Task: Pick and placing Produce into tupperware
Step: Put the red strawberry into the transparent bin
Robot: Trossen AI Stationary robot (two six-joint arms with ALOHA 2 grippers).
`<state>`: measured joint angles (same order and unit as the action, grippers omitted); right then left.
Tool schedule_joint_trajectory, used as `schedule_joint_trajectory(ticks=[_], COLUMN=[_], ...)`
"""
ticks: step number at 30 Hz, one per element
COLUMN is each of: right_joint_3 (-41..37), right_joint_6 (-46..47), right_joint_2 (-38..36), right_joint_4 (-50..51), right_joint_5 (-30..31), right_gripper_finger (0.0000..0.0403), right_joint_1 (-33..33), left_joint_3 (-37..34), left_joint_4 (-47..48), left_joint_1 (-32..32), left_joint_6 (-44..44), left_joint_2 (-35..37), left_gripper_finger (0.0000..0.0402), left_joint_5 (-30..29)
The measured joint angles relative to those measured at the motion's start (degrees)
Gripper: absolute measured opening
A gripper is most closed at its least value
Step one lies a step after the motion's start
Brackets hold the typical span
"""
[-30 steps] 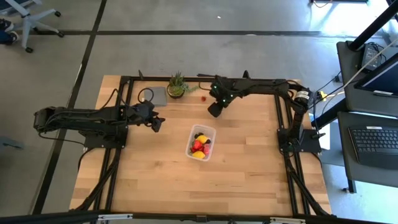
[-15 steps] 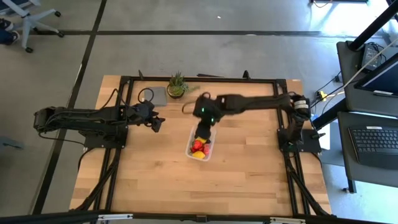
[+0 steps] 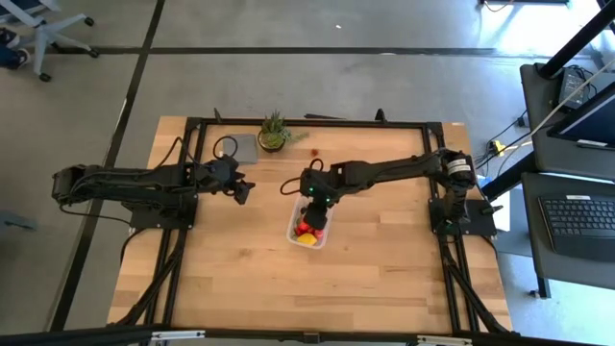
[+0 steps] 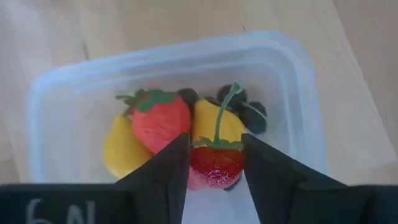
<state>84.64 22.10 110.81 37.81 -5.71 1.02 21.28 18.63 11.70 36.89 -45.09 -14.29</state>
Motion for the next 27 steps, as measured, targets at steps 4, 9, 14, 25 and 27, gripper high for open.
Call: schedule_joint_trajectory(ticks=[4, 9, 14, 25, 27], right_joint_3=[0.3, 0.7, 0.7, 1.1, 2.6], right_joint_6=[0.0, 1.1, 1.7, 4.3, 4.5], right_joint_2=[-0.1, -0.1, -0.1, -0.1, -0.1], right_joint_4=[0.4, -0.3, -0.2, -0.5, -0.2], right_joint_5=[-0.7, -2.4, -5.1, -13.4, -16.6], right_gripper_finger=[0.0166, 0.0179, 0.0203, 0.0298, 0.03], right_joint_1=[-0.1, -0.1, 0.0, 0.5, 0.7], left_joint_3=[0.0, 0.0, 0.0, 0.0, 0.0], left_joint_4=[0.0, 0.0, 0.0, 0.0, 0.0], left_joint_1=[0.0, 0.0, 0.0, 0.0, 0.0], left_joint_6=[0.0, 0.0, 0.0, 0.1, 0.1], left_joint_2=[0.0, 0.0, 0.0, 0.0, 0.0], left_gripper_finger=[0.0261, 0.0261, 0.0261, 0.0261, 0.0261], left_joint_5=[0.0, 0.0, 0.0, 0.0, 0.0])
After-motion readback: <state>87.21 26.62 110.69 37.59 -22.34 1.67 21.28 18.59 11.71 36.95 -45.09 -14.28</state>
